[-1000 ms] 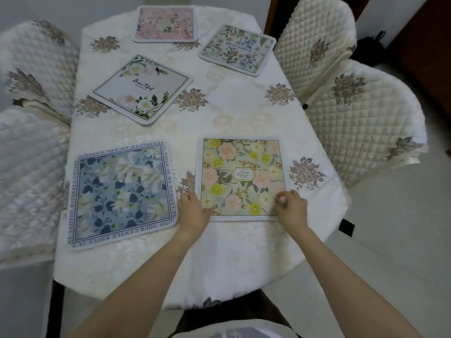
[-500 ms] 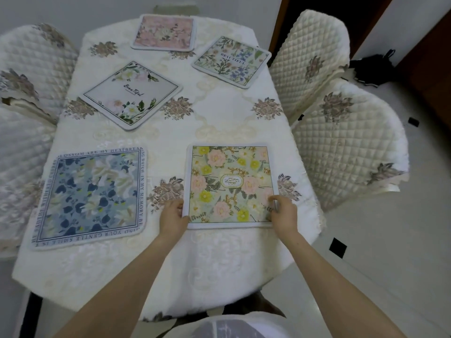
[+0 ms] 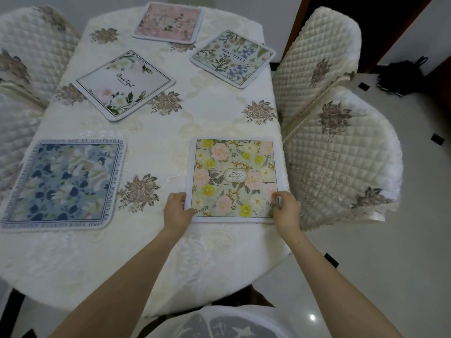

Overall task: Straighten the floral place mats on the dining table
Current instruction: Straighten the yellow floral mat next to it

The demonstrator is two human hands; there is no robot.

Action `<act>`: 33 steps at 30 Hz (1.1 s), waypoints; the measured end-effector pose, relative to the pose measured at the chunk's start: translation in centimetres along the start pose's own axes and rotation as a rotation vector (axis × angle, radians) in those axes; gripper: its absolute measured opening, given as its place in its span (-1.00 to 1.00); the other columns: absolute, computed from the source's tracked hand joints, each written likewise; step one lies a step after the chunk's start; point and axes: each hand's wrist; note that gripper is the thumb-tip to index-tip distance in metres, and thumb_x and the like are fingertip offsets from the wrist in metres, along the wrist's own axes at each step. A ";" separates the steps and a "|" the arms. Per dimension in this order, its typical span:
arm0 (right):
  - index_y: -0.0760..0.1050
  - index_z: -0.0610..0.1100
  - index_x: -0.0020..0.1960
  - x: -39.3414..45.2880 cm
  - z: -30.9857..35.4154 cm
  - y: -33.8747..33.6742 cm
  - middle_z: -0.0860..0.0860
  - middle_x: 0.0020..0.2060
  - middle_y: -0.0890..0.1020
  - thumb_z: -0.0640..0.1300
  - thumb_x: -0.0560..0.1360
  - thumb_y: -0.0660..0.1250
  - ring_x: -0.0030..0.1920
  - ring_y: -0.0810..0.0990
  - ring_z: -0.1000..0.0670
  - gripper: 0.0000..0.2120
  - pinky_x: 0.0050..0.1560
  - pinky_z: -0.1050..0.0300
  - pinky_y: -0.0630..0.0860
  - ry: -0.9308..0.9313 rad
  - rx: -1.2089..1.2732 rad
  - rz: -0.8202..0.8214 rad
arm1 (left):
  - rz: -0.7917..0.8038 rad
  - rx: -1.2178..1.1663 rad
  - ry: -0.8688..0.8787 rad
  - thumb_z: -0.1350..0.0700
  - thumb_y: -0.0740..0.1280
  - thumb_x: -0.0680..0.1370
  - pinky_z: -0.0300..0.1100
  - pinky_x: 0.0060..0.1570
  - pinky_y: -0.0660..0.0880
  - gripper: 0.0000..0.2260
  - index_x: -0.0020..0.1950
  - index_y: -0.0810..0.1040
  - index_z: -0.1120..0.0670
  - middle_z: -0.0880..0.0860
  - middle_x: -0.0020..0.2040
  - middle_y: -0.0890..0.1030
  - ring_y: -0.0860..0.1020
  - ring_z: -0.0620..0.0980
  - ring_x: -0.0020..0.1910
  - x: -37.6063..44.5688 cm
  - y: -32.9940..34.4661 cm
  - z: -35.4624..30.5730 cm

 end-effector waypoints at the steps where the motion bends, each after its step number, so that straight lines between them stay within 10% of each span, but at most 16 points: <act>1: 0.53 -0.21 0.17 0.2 -0.3 -0.1 -0.12 0.19 0.57 -0.44 0.46 0.12 0.15 0.46 -0.23 -0.62 0.09 0.08 0.30 -0.011 -0.011 0.011 | -0.009 -0.007 -0.011 0.32 0.40 0.39 -0.19 -0.08 0.34 -0.63 0.17 0.47 0.26 0.24 0.09 0.44 0.50 0.16 0.00 0.0 0.3 -0.3; 10: 0.46 -0.21 0.13 0.4 0.1 -0.5 -0.20 0.21 0.46 -0.33 0.46 0.20 0.12 0.36 -0.23 -0.74 0.11 -0.06 0.39 -0.121 -0.241 0.071 | -0.008 0.217 -0.072 0.14 0.43 0.41 0.01 0.12 0.33 -0.54 0.20 0.36 0.30 0.30 0.18 0.35 0.35 0.26 0.16 0.1 1.8 -2.0; 21: 0.19 -0.10 0.46 -1.0 2.4 1.6 -0.09 0.51 0.20 -0.06 0.58 0.13 0.51 0.07 -0.21 -0.53 0.50 -0.13 0.08 -0.359 -0.412 0.307 | 0.120 0.518 0.438 0.01 0.28 0.49 0.02 0.30 0.32 -0.51 0.39 0.31 0.07 0.11 0.42 0.35 0.30 0.13 0.36 -0.1 3.7 -2.6; 33: 0.41 -0.20 0.33 -4.3 5.3 -2.0 -0.15 0.35 0.45 -0.14 0.57 0.19 0.36 0.34 -0.18 -0.65 0.38 -0.06 0.30 -0.326 -0.221 0.004 | 0.127 0.459 0.568 -0.03 0.20 0.56 0.02 0.07 0.41 -0.61 0.35 0.36 0.09 0.14 0.21 0.53 0.43 0.16 0.16 -0.9 -0.5 -6.1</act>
Point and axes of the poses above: each hand's wrist, its own x-axis towards the middle knuckle, its own y-axis out of the palm, z = x × y
